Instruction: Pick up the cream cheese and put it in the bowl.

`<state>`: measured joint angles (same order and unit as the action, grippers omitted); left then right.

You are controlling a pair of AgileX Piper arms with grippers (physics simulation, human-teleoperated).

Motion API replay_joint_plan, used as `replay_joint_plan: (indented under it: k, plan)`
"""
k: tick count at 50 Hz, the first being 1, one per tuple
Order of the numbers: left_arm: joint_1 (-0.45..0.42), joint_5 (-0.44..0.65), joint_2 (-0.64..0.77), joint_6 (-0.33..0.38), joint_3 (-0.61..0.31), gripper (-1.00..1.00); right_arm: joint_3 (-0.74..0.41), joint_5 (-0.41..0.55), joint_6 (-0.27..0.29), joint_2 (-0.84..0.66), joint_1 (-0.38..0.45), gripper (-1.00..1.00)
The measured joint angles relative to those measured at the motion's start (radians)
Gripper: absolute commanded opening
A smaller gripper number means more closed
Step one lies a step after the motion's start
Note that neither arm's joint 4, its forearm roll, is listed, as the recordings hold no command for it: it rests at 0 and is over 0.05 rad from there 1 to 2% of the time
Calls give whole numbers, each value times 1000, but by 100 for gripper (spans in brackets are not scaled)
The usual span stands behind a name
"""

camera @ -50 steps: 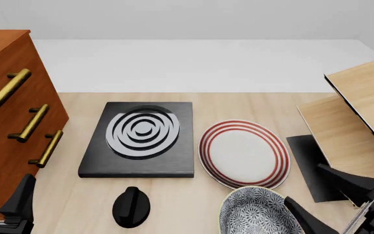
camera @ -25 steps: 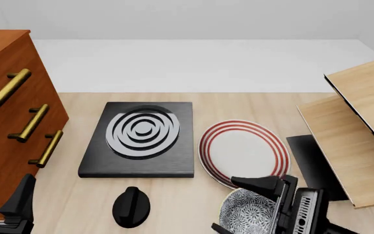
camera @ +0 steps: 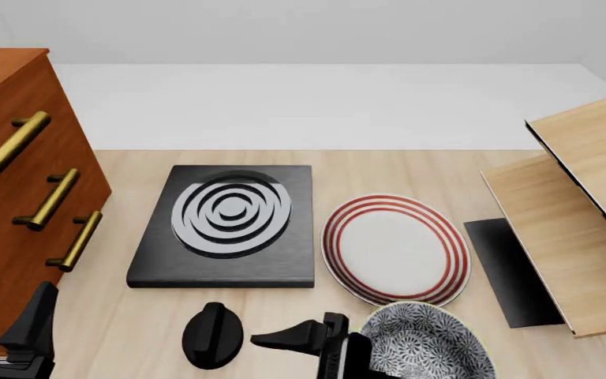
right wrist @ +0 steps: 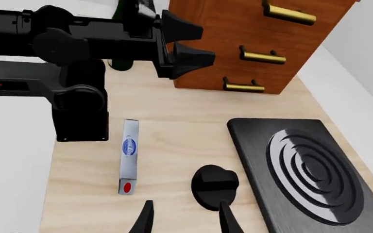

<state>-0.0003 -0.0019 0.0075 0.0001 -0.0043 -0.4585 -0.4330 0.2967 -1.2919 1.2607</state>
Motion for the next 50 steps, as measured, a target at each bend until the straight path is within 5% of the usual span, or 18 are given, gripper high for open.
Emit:
replay_joint_plan:
  k: [24,50]
  plan:
    - [0,0,0,0,0,100,-168,-57,-51,-281,139,100]
    - [0,0,0,0,0,100,-244,-112,-113,-454,162,100]
